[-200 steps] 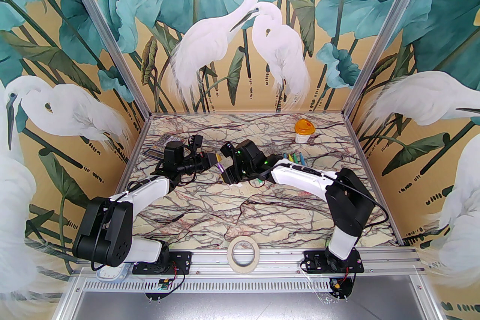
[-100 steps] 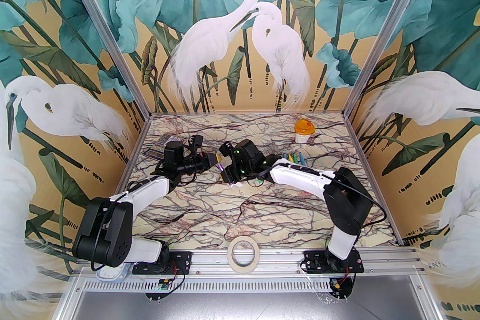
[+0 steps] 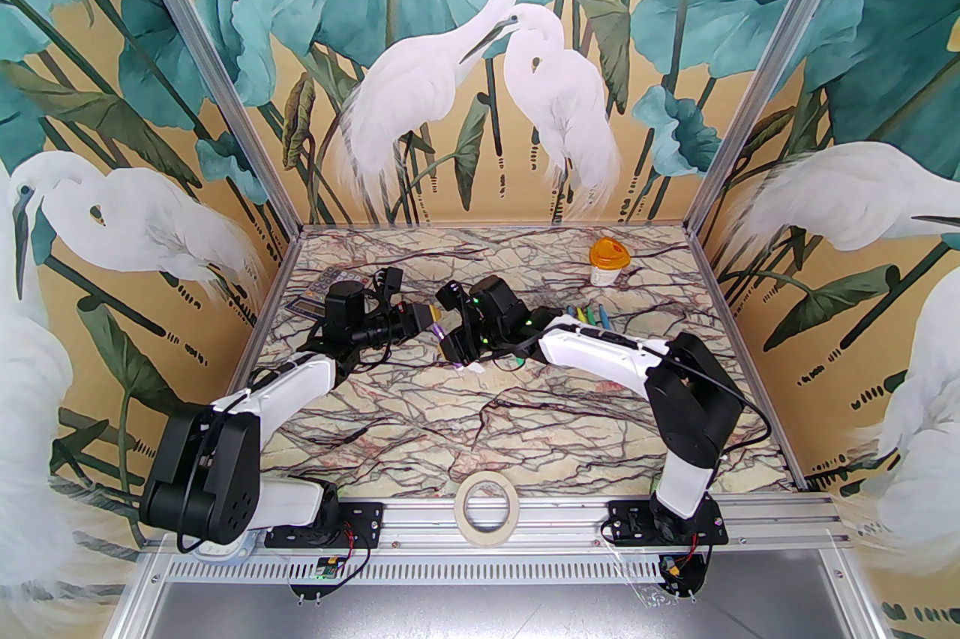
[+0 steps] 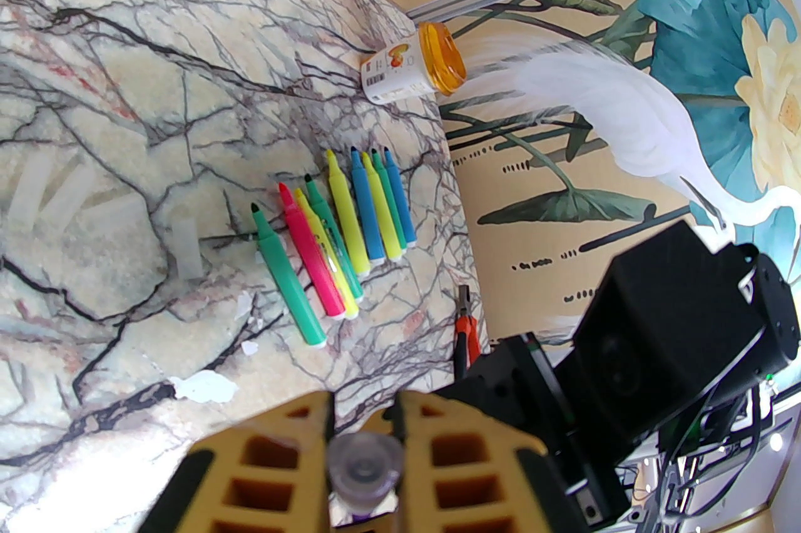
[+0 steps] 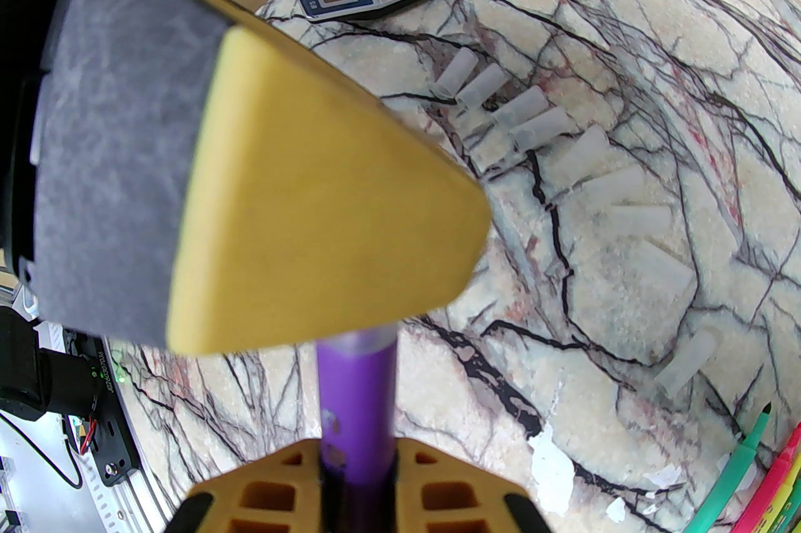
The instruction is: Open the pen caps
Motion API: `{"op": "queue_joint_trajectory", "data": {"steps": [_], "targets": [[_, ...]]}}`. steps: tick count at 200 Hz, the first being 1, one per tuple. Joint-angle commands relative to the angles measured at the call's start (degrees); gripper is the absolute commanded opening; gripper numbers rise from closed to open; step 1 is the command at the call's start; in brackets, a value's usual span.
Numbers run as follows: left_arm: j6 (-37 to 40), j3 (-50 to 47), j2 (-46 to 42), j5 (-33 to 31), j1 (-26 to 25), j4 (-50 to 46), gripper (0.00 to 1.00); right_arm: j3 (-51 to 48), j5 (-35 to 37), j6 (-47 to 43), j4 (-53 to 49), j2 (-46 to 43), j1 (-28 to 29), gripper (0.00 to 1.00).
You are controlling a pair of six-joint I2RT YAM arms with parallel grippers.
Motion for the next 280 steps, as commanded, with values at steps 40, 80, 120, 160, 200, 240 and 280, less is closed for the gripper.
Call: {"op": "queue_joint_trajectory", "data": {"steps": [40,80,120,160,200,240,280], "targets": [[1.41,4.28,-3.26,-6.11,-0.18,-6.88,0.00,-10.22,-0.92,-2.17,0.53,-5.32,0.06,0.00],[-0.42,6.00,-2.15,-7.39,-0.18,-6.68,0.00,-14.41,-0.87,-3.47,0.98,-8.17,0.06,0.00],[-1.68,6.50,-1.27,-8.88,-0.18,-5.81,0.00,-16.38,1.15,-3.10,1.22,-9.18,-0.20,0.00],[0.18,8.48,0.04,-11.63,-0.23,-11.72,0.00,-21.22,4.22,1.96,7.24,-10.72,-3.87,0.00],[5.13,8.35,0.77,-18.36,-1.25,-18.36,0.00,-18.47,12.89,2.44,1.98,-8.12,-6.16,0.00],[12.47,15.01,5.62,-27.81,-6.26,-30.58,0.00,-16.18,18.22,5.16,0.08,-5.06,-6.34,0.00],[14.71,19.14,10.76,-30.93,-9.01,-34.30,0.00,-12.42,21.73,7.31,-3.38,-1.38,-6.35,0.00]]}}
